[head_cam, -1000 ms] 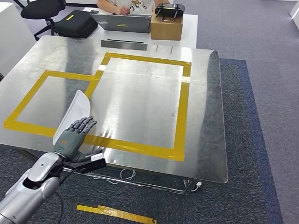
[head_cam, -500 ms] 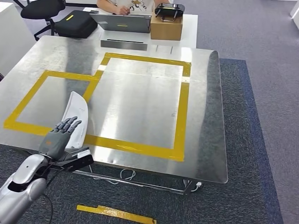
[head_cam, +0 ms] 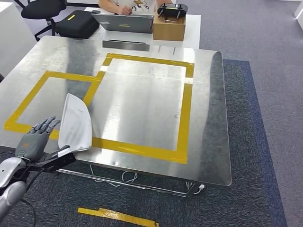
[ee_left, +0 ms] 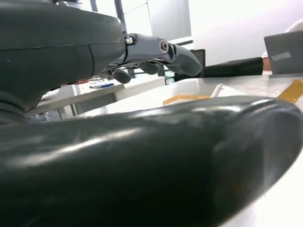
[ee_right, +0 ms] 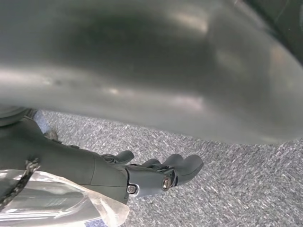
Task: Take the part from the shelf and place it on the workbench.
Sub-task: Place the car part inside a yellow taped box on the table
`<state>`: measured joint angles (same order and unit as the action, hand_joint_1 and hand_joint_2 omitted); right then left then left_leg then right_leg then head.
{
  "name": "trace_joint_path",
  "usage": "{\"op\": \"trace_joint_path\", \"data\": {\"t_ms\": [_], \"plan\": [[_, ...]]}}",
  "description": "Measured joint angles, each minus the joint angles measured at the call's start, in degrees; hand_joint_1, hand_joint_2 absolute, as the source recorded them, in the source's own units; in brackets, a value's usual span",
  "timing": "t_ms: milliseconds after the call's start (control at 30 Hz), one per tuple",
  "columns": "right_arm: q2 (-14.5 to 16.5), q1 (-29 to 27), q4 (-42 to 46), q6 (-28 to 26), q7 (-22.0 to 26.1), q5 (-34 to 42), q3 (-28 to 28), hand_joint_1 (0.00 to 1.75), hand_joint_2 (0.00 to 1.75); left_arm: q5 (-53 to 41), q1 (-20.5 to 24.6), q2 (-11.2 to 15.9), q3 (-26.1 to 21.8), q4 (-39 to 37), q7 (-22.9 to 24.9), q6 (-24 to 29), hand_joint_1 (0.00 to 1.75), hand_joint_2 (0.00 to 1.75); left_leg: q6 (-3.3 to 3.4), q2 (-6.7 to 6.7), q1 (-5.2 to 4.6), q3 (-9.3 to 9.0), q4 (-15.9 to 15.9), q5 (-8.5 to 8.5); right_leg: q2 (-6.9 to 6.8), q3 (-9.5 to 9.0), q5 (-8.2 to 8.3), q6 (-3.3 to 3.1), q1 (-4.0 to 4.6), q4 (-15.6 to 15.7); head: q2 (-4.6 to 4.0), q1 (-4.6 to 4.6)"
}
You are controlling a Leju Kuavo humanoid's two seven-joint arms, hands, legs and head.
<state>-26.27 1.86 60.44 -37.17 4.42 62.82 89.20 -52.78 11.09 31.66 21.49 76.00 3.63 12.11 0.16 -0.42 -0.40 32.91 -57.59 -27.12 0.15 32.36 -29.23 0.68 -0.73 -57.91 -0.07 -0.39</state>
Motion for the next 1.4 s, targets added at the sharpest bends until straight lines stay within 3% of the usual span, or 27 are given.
{"op": "trace_joint_path", "data": {"t_ms": [333, 600, 833, 1000, 1067, 1133, 1167, 1200, 1233, 1267, 1333, 1400], "plan": [[-0.10, -0.08, 0.81, -2.13, 0.79, 0.85, -0.01, 0.00, 0.00, -0.55, 0.20, -0.02, -0.50, 0.58, -0.61, -0.02, 0.00, 0.00, 0.00, 0.01, -0.01, -0.01, 0.00, -0.01, 0.02, 0.03, 0.00, 0.00, 0.00, 0.02, 0.00, -0.01], [-0.49, -2.06, 1.15, -2.59, 1.27, -0.56, -2.25, 0.00, 0.00, -0.46, 0.83, -1.74, 0.94, 1.00, -1.02, 0.00, 0.00, 0.00, 0.06, 0.00, -0.04, 0.00, -0.05, -0.06, 0.01, -0.02, 0.01, 0.02, -0.02, 0.09, 0.00, 0.00], [-1.10, -5.56, 2.19, -2.70, -1.94, -6.94, -7.66, 0.00, 0.00, -0.09, -0.18, -2.76, 1.87, 2.14, -0.03, 0.43, 0.00, 0.00, 0.63, 0.00, -0.32, -0.01, -0.39, -0.46, 0.00, -0.20, -0.08, 0.41, -0.31, 0.20, 0.00, -0.02], [-1.45, -8.69, 4.15, -2.79, -6.33, -14.34, -13.00, 0.00, 0.00, -0.07, -1.43, -3.02, 2.04, 2.51, 0.32, 0.51, 0.00, 0.00, 1.64, 0.09, -0.10, -0.54, 0.36, -0.31, -0.06, -0.26, -0.66, 1.24, -0.29, 0.03, 0.00, 0.06], [-1.74, -9.41, 4.62, -2.80, -6.72, -14.94, -14.38, 0.00, 0.00, -0.07, -1.71, -3.19, 2.08, 2.73, 0.35, 0.55, 0.00, 0.00, 2.05, 0.20, 0.21, -1.00, 1.15, 0.03, -0.09, 1.81, -3.07, 1.45, -0.17, -3.98, 0.00, 0.32], [-1.93, -9.94, 4.85, -2.84, -6.85, -15.10, -15.32, 0.00, 0.00, -0.07, -2.00, -3.43, 2.19, 2.78, 0.36, 0.57, 0.00, 0.00, 2.22, 0.30, 0.16, -1.08, 1.19, 0.08, -0.08, 5.61, -6.44, 1.64, -0.14, -11.52, 0.00, 0.48], [-1.98, -10.17, 4.91, -2.85, -7.02, -15.28, -15.70, 0.00, 0.00, -0.07, -2.22, -3.55, 2.26, 2.78, 0.37, 0.57, 0.00, 0.00, 2.24, 0.33, 0.15, -1.08, 1.15, 0.08, -0.09, 7.16, -7.19, 1.76, -0.16, -14.36, 0.00, 0.50], [-2.01, -10.40, 5.00, -2.85, -7.32, -15.70, -16.05, 0.00, 0.00, -0.07, -2.42, -3.67, 2.30, 2.78, 0.38, 0.56, 0.00, 0.00, 2.21, 0.35, 0.15, -1.09, 1.11, 0.09, -0.10, 7.78, -6.78, 1.86, -0.19, -15.21, 0.00, 0.50], [-2.05, -10.66, 5.15, -2.85, -7.74, -16.34, -16.45, 0.00, 0.00, -0.07, -2.58, -3.79, 2.33, 2.78, 0.38, 0.56, 0.00, 0.00, 2.14, 0.32, 0.18, -1.11, 1.08, 0.04, -0.11, 7.26, -5.26, 1.91, -0.25, -13.79, 0.00, 0.50], [-2.13, -10.99, 5.41, -2.85, -8.28, -17.19, -17.01, 0.00, 0.00, -0.07, -2.72, -3.89, 2.33, 2.78, 0.40, 0.56, 0.00, 0.00, 1.98, 0.27, 0.23, -1.16, 1.00, -0.07, -0.13, 5.67, -3.02, 1.92, -0.34, -10.30, 0.00, 0.51], [-2.31, -11.60, 6.10, -2.85, -9.23, -18.76, -18.29, 0.00, 0.00, -0.07, -2.92, -4.01, 2.30, 2.78, 0.46, 0.56, 0.00, 0.00, 1.43, 0.15, 0.20, -1.14, 0.71, -0.38, 0.00, 1.57, -0.04, 1.70, -0.33, -2.97, 0.00, 0.51], [-2.40, -11.96, 6.77, -2.86, -9.93, -19.74, -19.26, 0.00, 0.00, -0.07, -3.11, -4.06, 2.26, 2.78, 0.51, 0.60, 0.00, 0.00, 0.88, 0.07, 0.08, -1.13, 0.34, -0.53, 0.20, -0.30, 0.42, 1.21, -0.20, -0.07, 0.00, 0.52]]}}
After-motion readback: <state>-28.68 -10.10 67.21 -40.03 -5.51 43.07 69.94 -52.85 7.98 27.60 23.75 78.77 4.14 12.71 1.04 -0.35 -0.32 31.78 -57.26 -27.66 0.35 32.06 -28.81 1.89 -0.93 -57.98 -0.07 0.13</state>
